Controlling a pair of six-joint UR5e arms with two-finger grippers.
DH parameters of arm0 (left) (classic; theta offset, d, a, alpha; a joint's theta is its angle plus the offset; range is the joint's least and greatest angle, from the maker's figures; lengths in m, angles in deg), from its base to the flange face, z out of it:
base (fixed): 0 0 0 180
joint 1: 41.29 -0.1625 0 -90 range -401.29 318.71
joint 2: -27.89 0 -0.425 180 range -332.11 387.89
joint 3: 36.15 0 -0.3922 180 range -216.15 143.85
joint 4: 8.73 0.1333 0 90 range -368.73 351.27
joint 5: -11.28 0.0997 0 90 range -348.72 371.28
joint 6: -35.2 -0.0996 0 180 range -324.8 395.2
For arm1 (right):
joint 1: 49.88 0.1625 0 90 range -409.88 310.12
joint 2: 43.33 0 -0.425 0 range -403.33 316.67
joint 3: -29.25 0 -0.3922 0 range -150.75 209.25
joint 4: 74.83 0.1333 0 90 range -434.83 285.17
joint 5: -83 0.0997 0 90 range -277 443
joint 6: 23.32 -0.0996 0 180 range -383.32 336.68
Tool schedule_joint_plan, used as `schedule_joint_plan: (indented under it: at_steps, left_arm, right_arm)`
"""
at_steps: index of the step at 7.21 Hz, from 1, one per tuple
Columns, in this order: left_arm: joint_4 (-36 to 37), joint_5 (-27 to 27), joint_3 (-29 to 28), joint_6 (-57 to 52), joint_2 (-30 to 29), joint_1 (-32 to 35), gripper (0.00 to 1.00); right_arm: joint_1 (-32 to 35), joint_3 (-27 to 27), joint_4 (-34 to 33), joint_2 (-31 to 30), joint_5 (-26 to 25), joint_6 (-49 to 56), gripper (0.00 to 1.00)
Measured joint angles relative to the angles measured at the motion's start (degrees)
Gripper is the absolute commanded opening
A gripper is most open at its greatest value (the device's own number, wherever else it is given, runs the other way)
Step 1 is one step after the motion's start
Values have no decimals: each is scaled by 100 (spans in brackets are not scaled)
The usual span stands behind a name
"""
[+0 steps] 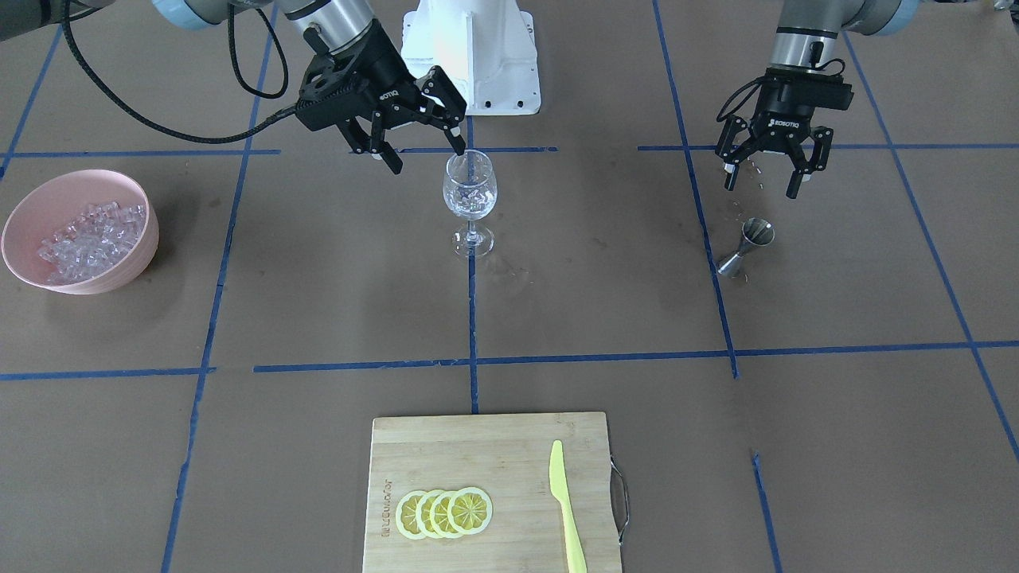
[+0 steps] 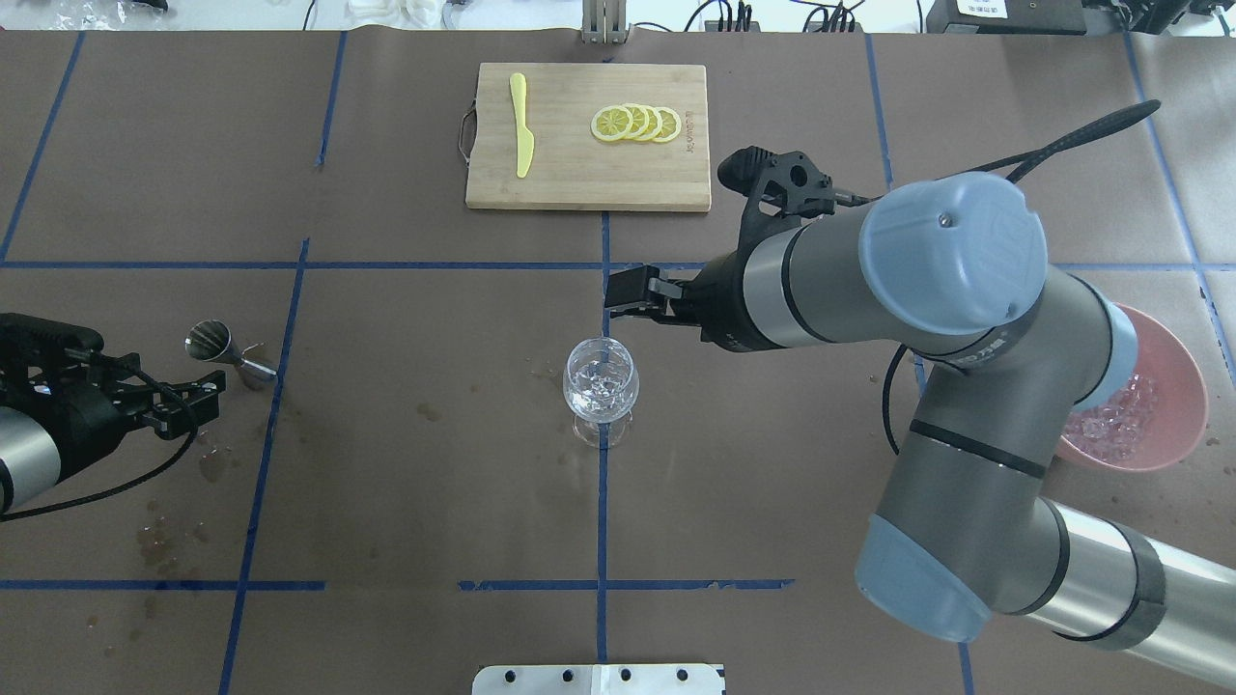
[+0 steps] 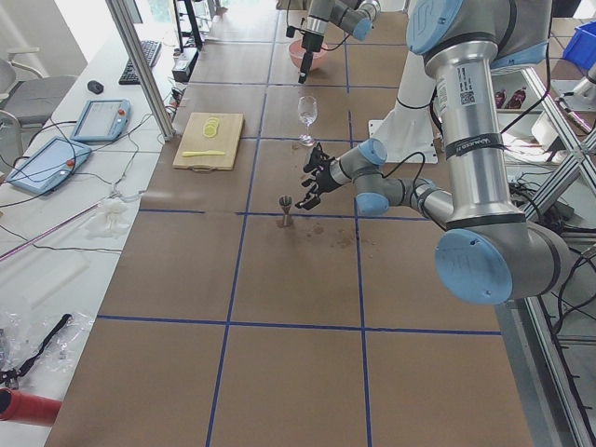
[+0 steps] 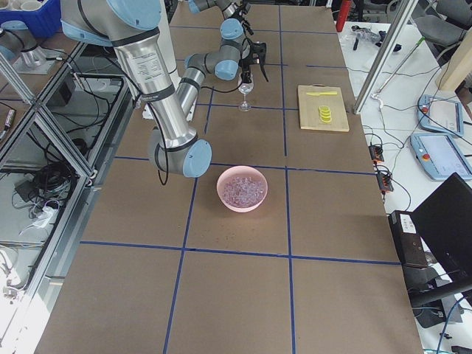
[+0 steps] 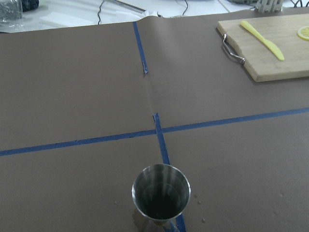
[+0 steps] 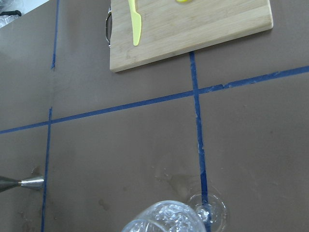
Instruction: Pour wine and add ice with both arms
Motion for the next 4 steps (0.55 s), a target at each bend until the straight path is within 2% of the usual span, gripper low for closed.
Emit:
schedule_joint_plan:
  at_steps: [2,4]
  left_arm:
    - [694,-1151,447,-428,-187,829,100]
    - [1465,-2308,534,-692,-738,1732,100]
  right_arm:
    - [518,31,-523,-36,454,580,100]
    - [1008,9,-1052,-201,876,1586,100]
